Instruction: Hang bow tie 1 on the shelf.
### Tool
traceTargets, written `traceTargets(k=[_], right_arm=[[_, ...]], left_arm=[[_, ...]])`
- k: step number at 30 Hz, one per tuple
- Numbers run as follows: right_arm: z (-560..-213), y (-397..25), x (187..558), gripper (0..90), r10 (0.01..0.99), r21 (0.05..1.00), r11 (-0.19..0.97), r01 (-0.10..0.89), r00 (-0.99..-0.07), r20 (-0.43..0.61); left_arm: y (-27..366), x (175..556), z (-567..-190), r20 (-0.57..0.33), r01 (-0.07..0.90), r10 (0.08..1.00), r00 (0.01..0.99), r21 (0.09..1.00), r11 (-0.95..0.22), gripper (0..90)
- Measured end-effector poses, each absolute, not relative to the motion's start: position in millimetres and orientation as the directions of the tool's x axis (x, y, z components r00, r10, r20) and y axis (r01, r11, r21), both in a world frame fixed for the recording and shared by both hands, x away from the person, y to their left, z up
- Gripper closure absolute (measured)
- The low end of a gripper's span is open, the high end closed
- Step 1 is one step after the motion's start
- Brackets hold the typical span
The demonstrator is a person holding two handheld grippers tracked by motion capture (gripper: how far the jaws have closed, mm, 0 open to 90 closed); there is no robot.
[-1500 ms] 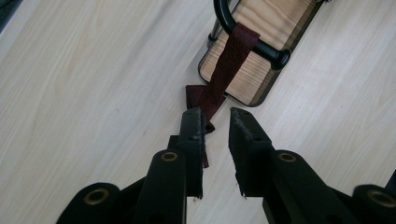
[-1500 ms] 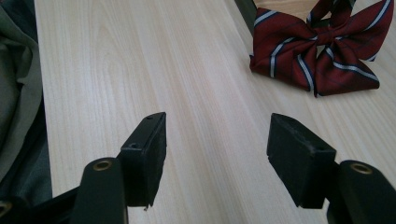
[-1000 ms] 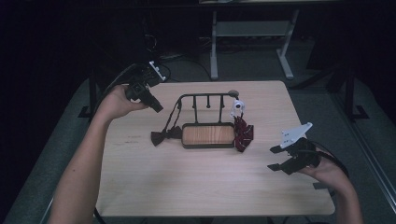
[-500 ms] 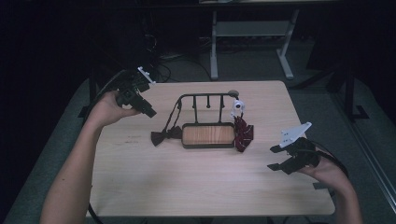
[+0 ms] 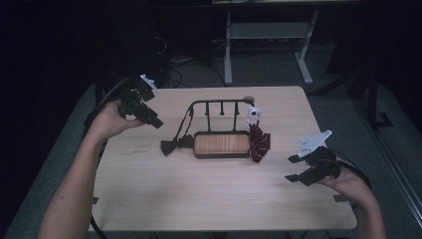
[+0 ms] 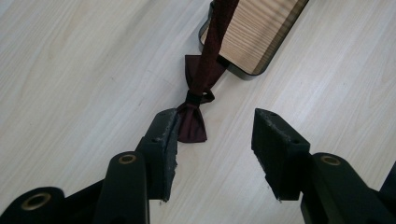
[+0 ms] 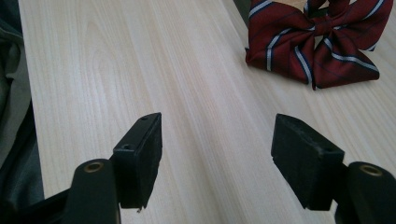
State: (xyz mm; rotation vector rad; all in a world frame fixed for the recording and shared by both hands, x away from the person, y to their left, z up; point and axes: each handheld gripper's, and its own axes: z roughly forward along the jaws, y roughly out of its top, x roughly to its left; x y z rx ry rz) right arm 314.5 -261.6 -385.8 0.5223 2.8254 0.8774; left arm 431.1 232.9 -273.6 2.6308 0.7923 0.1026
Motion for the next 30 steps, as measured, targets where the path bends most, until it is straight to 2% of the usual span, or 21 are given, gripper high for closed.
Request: traceTargets(k=[30], right_arm=[[-392.0,-263.0,316.0,32.1,0.385,0.564,0.765,0.311,-0.923,-0.013]], left_arm=[[247.3,399.9,-313.4,-0.071,0.504,0.528,0.846,0.427,-0.750,46.0]])
